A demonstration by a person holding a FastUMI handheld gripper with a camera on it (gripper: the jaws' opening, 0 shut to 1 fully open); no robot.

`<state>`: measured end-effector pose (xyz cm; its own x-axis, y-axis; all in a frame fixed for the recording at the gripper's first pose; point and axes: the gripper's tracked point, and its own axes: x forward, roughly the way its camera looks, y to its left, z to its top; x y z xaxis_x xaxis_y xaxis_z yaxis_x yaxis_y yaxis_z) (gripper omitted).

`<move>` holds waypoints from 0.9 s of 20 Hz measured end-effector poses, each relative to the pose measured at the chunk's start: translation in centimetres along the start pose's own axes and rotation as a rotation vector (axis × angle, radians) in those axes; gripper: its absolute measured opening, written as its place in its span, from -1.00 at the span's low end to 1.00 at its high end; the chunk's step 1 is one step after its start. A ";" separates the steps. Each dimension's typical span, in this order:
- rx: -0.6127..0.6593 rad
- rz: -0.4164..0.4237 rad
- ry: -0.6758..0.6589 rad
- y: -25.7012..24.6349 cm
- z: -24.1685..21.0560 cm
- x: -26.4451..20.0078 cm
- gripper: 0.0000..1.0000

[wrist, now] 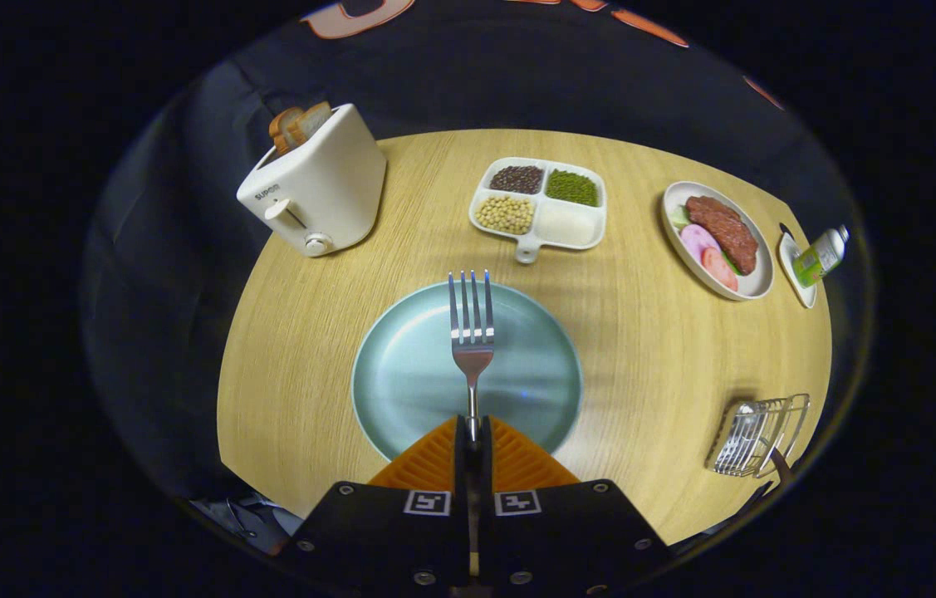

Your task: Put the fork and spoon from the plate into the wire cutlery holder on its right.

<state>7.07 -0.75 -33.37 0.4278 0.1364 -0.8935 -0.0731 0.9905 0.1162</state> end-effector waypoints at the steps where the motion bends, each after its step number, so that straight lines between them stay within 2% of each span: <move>1: 0.019 -0.010 -0.005 -1.4 -0.5 -0.9 -0.90; 11: 0.239 -0.155 -0.046 -15.1 -5.2 -6.3 -0.90; 14: 0.279 -0.207 -0.039 -19.4 -7.8 -8.0 -0.90; 18: 0.303 -0.232 -0.035 -22.5 -9.5 -8.7 -0.90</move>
<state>-3.55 -24.35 -32.34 0.4325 -0.0971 -0.8964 0.2970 0.9540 0.0399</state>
